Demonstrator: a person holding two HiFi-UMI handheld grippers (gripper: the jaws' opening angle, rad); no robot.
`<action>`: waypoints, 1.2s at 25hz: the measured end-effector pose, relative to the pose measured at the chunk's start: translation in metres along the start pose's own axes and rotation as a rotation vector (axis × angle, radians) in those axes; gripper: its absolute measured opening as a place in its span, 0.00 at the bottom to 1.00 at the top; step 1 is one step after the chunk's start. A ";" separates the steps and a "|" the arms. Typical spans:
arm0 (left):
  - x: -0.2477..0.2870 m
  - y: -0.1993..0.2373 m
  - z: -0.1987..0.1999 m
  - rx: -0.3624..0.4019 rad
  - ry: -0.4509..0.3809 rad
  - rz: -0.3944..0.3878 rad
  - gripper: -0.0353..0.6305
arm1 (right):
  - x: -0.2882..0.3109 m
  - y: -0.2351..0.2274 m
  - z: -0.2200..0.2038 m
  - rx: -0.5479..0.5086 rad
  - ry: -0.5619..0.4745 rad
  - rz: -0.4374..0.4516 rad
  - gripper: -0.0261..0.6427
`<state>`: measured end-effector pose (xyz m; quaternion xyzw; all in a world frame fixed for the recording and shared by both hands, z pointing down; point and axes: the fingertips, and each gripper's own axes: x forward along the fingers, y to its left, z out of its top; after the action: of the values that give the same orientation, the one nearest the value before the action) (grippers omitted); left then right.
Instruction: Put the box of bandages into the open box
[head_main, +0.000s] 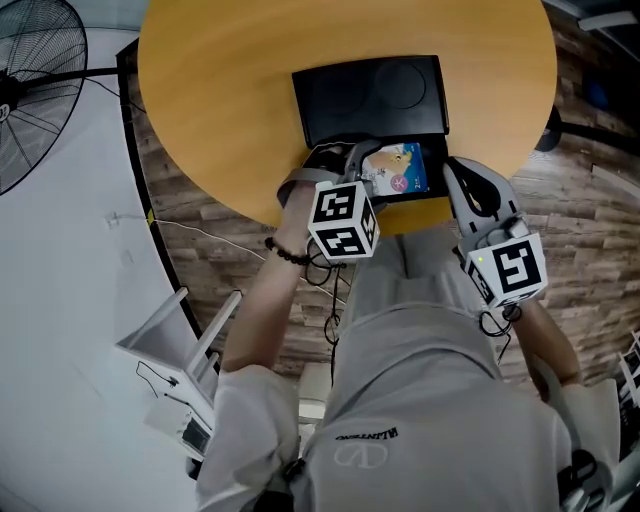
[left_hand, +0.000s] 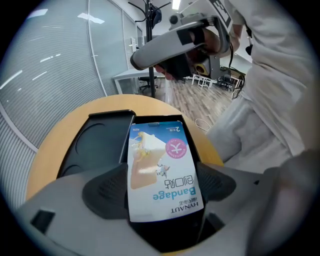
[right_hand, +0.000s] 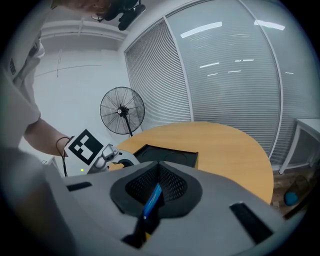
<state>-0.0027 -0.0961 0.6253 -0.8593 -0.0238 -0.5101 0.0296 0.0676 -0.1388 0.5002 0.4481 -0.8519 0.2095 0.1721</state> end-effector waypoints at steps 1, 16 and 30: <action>0.000 0.000 0.000 0.003 -0.001 -0.005 0.70 | 0.001 0.000 -0.001 0.002 0.002 0.000 0.06; 0.000 -0.004 0.001 -0.030 -0.024 -0.058 0.71 | 0.000 0.008 -0.004 0.023 0.006 0.015 0.06; -0.001 -0.006 0.006 -0.042 -0.062 -0.079 0.74 | -0.002 0.009 -0.004 0.033 0.004 0.014 0.06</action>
<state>0.0015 -0.0894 0.6218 -0.8735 -0.0478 -0.4844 -0.0095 0.0621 -0.1308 0.5008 0.4446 -0.8510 0.2256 0.1649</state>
